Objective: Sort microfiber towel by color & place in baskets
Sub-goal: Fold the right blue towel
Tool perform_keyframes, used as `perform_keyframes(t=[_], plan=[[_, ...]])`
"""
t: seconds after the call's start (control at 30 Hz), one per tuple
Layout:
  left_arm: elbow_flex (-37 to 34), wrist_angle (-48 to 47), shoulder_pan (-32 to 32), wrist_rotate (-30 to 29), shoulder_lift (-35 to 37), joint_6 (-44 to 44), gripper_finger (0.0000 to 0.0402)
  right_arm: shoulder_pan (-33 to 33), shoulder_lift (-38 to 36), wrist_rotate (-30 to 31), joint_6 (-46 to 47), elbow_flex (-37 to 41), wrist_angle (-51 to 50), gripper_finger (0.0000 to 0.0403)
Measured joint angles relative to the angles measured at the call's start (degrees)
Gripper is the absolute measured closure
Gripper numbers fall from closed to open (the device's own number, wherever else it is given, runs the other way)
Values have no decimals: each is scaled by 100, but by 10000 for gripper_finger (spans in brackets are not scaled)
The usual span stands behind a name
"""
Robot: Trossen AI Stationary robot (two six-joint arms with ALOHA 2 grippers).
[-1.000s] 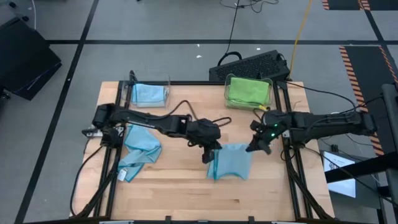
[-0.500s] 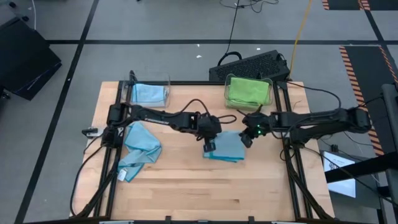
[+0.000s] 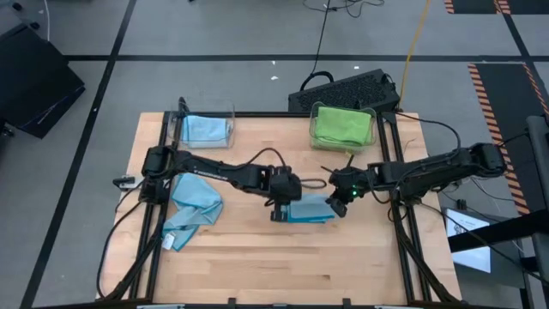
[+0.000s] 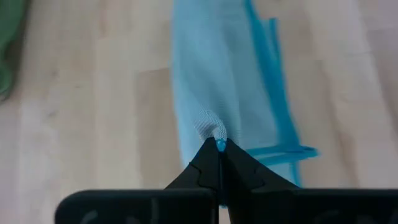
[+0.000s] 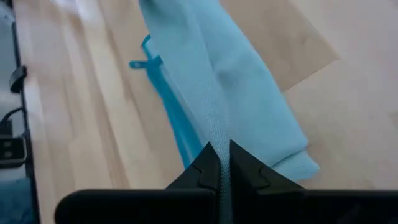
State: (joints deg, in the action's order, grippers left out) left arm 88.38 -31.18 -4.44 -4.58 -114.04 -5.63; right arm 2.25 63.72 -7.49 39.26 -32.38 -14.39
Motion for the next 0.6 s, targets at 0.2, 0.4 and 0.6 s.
perform_keyframes(t=[0.2,0.4,0.6], plan=[[0,39,-516,-300,0,-8,390,236,28,-15,-110,9,46,397],[-1,-66,-619,-647,0,269,397,465,225,-4,-1,295,763,394],[-269,180,-625,-588,-3,506,377,539,362,-12,21,422,998,383]])
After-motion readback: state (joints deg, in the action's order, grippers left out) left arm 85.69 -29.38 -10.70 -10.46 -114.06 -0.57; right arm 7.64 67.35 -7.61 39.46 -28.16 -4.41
